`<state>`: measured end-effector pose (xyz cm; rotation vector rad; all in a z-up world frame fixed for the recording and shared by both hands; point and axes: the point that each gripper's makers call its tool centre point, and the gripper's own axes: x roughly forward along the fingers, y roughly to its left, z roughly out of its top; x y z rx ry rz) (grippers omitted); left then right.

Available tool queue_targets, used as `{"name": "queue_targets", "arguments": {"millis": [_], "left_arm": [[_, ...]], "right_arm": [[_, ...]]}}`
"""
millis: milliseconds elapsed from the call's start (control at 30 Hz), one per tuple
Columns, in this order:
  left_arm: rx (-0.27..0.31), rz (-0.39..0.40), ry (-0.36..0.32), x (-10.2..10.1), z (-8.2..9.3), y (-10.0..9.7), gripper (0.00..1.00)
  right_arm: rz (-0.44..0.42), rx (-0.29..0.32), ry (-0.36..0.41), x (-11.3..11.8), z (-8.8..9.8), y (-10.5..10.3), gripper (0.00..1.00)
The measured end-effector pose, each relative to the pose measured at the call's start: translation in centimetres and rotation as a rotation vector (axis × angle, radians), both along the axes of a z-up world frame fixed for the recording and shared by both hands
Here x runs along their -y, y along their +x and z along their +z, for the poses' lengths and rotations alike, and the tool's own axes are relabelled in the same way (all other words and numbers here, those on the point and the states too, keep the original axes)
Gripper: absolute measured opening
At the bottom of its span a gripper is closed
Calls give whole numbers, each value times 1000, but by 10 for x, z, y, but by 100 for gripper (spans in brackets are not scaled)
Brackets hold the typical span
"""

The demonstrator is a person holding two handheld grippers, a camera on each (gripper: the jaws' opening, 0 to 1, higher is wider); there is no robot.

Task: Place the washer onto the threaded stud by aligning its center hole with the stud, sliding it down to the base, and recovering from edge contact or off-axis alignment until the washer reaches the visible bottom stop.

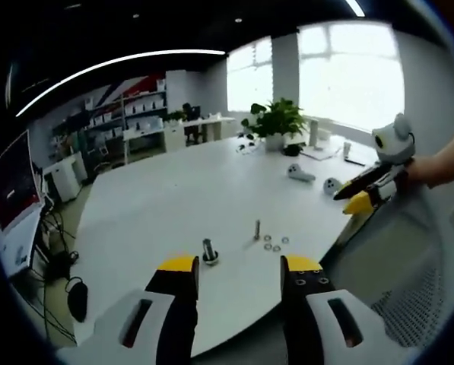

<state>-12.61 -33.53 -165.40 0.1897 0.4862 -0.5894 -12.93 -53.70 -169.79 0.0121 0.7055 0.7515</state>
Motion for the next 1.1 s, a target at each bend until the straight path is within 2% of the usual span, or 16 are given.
{"name": "queue_targets", "arguments": {"millis": [100,167,233,267,333,467,600,667,800,900,933,1000,1100], "left_arm": [[2,-7,11,1,0,-1,41],[-3,-6,9,0,0,0,41],[-9,-5,5,-1,-1,0,41],[-9,-7,5,0,-1,-1,41],[-9,-14,10,1,-2,-2,41],[-10,-17,42,0,-6,-2,40],[-4,-12,43,-2,-5,-1,40],[-6,-14,42,-2,-6,-2,40],[-9,-25,60,-1,-8,-4,37],[0,-32,58,0,-7,-4,36],[-1,-33,58,0,-7,-4,35],[-12,-33,60,-1,-9,-5,35],[-18,-38,68,0,-11,-5,35]], "right_arm": [[-16,-24,20,3,0,4,43],[-32,-90,41,5,-5,5,43],[-14,-112,41,4,-8,5,43],[3,-120,22,4,-11,5,43],[49,-76,-53,7,-14,12,46],[155,-30,-212,10,-25,26,50],[146,-82,-198,6,-32,42,42],[119,-125,-189,7,-42,54,41],[128,-188,-217,5,-66,70,34],[124,-210,-228,1,-79,77,31],[126,-220,-251,3,-86,77,31],[172,-233,-344,8,-106,78,31],[230,-252,-412,10,-126,75,31]]}}
